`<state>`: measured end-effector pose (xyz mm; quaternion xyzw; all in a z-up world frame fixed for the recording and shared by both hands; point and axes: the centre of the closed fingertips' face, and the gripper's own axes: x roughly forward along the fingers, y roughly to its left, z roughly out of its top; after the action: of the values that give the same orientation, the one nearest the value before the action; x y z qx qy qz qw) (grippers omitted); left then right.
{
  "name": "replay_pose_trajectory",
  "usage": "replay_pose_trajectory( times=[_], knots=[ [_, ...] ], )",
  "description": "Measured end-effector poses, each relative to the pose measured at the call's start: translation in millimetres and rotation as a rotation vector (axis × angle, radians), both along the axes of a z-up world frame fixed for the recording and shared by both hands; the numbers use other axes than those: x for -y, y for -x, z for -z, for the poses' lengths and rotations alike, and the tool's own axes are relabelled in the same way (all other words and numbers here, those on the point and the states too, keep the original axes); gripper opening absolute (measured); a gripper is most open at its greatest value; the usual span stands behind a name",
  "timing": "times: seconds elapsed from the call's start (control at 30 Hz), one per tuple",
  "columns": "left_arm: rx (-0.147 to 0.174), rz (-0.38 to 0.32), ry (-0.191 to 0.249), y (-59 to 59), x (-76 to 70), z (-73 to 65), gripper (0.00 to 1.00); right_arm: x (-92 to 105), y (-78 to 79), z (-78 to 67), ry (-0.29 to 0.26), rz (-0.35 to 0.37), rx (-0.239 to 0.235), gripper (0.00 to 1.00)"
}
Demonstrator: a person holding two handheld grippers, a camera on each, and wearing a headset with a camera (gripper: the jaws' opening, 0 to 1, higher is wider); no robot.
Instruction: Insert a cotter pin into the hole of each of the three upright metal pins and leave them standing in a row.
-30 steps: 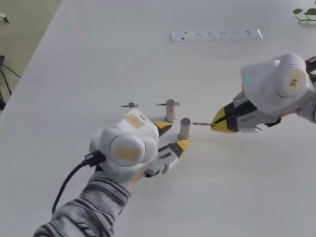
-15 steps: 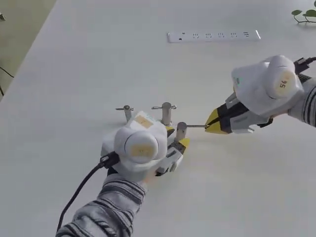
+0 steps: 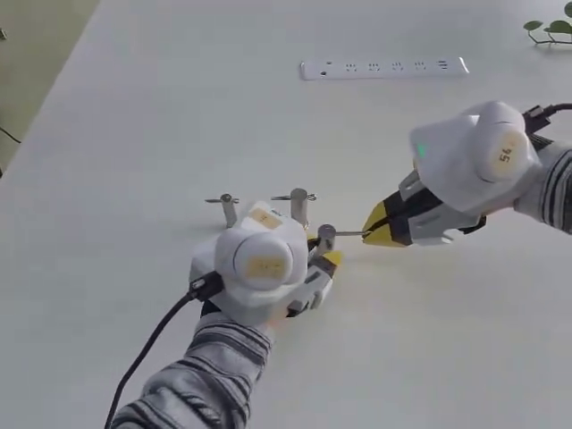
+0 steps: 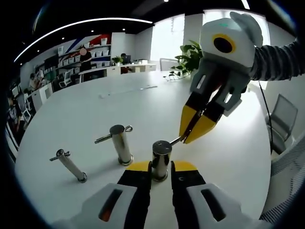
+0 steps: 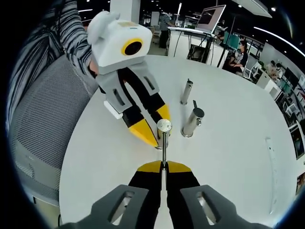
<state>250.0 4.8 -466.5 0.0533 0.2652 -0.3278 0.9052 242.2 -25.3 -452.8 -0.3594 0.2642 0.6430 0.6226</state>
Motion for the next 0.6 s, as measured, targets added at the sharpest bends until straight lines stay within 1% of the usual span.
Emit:
replay_pose_trajectory(
  times=[0.07,0.17,0.2,0.27,0.37,0.43,0.47,0.53,0.6],
  knots=[
    [-0.012,-0.016,0.016,-0.6,-0.4,0.0,0.11,-0.8,-0.3,-0.4,-0.001,0.009,-0.006,0.00],
    [-0.025,-0.029,0.030,-1.4,-0.6,1.5,0.11,-2.0,1.2,-2.1,-0.002,0.024,-0.021,0.00],
    [-0.027,-0.034,0.031,-1.5,-0.5,1.8,0.11,-2.9,1.8,-2.8,-0.004,0.028,-0.026,0.00],
    [-0.028,-0.040,0.029,-1.6,-0.2,2.7,0.11,-2.8,2.3,-2.4,0.015,0.053,-0.039,0.00],
    [-0.038,-0.052,0.029,-0.8,-0.9,4.4,0.11,-5.4,5.1,-3.4,0.020,0.057,-0.045,0.00],
    [-0.045,-0.065,0.040,-0.8,-0.9,4.7,0.11,-6.6,5.8,-3.7,0.015,0.070,-0.053,0.00],
    [-0.048,-0.069,0.043,-0.7,-1.0,5.0,0.11,-7.7,6.0,-3.8,0.012,0.088,-0.063,0.00],
    [-0.048,-0.072,0.044,-0.6,-1.1,5.4,0.11,-10.2,6.2,-3.7,0.010,0.106,-0.074,0.00],
    [-0.052,-0.084,0.049,-0.8,-1.3,6.4,0.11,-12.8,7.0,-3.8,0.008,0.110,-0.074,0.00]
  ],
)
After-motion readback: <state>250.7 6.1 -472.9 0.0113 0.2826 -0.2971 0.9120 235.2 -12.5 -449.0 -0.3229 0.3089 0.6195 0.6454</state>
